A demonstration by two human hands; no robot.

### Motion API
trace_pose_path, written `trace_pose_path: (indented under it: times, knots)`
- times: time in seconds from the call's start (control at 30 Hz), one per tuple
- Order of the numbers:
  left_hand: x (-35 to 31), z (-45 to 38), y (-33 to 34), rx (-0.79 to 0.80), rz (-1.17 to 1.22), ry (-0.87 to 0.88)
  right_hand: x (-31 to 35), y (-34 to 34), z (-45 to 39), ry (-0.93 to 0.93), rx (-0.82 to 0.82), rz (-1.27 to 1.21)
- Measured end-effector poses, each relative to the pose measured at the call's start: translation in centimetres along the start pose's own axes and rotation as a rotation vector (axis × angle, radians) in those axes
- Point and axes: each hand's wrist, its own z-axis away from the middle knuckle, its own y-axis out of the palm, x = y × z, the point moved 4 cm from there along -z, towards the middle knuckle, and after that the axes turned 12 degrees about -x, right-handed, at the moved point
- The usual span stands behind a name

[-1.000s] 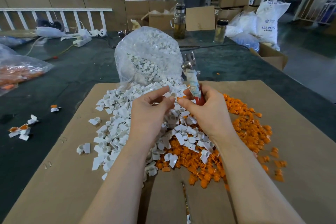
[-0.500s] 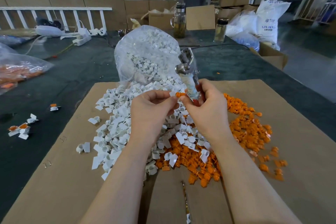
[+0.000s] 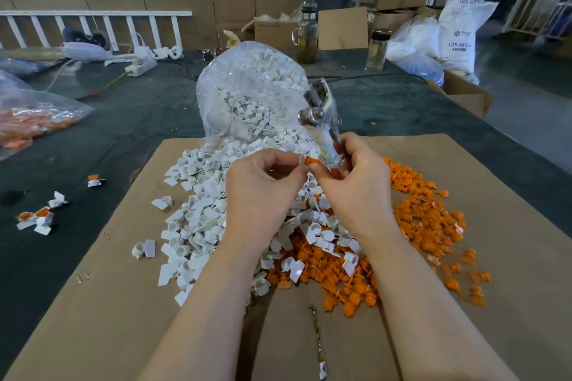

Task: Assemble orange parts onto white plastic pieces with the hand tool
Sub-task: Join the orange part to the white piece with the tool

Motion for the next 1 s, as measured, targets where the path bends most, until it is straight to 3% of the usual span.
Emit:
trace_pose_path:
  times: [0.3, 0.73, 1.0]
  knots:
    - [-0.3, 0.1, 0.0, 0.012, -0.030, 0.057, 0.1, -0.1, -0.1, -0.026, 0.005, 0.018]
    - [0.5, -0.4, -0.2, -0.079, -0.065, 0.029, 0.0, 0.3, 0.0, 0.025, 0.193, 0.028]
    - [0.7, -1.2, -0.9, -0.084, 0.279, -0.138, -0.2, -0.6, -0.1, 0.114, 0.406, 0.034]
